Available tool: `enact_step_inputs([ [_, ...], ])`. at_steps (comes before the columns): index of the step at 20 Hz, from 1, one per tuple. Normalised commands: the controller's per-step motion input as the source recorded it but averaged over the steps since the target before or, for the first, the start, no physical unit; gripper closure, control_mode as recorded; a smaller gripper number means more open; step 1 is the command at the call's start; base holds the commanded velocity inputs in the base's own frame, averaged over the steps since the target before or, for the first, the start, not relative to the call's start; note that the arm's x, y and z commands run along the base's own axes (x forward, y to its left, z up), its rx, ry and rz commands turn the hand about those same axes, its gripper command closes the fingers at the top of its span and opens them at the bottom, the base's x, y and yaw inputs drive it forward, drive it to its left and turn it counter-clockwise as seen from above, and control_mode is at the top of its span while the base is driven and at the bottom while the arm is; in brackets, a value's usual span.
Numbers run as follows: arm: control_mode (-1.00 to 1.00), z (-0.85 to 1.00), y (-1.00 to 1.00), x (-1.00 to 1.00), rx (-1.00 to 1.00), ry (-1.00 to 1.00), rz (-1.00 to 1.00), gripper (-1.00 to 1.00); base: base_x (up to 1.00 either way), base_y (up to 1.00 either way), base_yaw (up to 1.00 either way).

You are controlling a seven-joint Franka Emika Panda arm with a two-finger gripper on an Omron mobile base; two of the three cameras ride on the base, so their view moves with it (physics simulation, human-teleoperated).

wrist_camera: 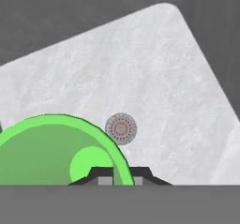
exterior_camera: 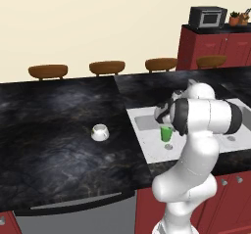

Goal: Move any existing items from the left basin to the right basin for drying. Then move the mug from the counter to the left basin of the sink for washing.

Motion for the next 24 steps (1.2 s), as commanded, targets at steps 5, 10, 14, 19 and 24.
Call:
enact_step_inputs([
  [5,-1.0,0.57,-0.04,-0.1,0.0,0.0,-0.18,1.0,0.0,0.0,0.0],
  [10,-1.0,0.41,-0.17,-0.29,0.01,0.0,-0.2,1.0,0.0,0.0,0.0],
  [14,-1.0,0.32,-0.31,-0.44,0.02,-0.02,-0.22,1.0,0.0,0.0,0.0],
  [19,-1.0,0.35,-0.34,-0.47,0.04,-0.02,-0.22,1.0,0.0,0.0,0.0],
  [24,-1.0,0.3,-0.44,-0.47,0.06,0.0,-0.2,1.0,0.0,0.0,0.0],
])
